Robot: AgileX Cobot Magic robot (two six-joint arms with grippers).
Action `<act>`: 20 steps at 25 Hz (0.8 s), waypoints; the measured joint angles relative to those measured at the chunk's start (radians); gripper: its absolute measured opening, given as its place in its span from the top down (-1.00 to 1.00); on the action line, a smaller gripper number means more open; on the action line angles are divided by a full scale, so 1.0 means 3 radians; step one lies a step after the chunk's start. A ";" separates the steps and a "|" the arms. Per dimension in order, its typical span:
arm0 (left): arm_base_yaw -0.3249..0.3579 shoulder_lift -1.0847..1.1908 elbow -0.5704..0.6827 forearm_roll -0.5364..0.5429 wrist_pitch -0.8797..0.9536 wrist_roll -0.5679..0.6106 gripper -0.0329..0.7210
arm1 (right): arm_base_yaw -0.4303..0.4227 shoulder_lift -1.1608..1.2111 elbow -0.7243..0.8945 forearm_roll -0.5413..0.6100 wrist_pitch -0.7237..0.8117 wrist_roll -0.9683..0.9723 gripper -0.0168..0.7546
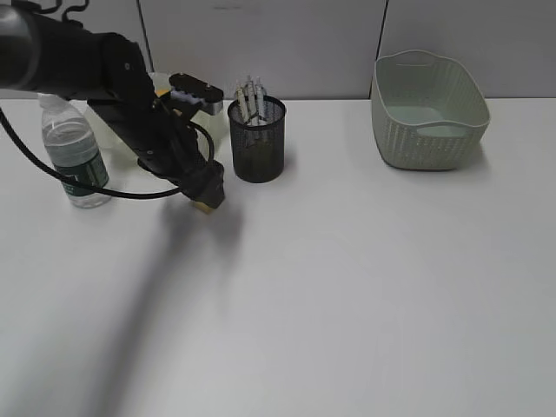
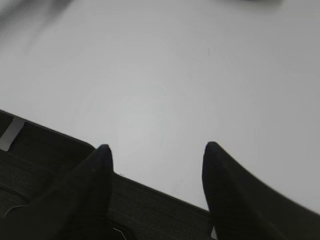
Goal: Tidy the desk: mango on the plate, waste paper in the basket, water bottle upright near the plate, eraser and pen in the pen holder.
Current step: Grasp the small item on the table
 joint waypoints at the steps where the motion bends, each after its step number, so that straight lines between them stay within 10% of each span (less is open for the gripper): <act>1: 0.0000 0.0048 -0.0036 0.0000 0.0000 0.0000 -0.69 | 0.0000 0.0000 0.0000 -0.0011 0.0000 0.0015 -0.23; 20: 0.0000 0.0353 -0.0105 0.0011 -0.0316 -0.0075 -0.48 | 0.0000 0.0000 0.0000 -0.0036 0.0000 0.0050 -0.23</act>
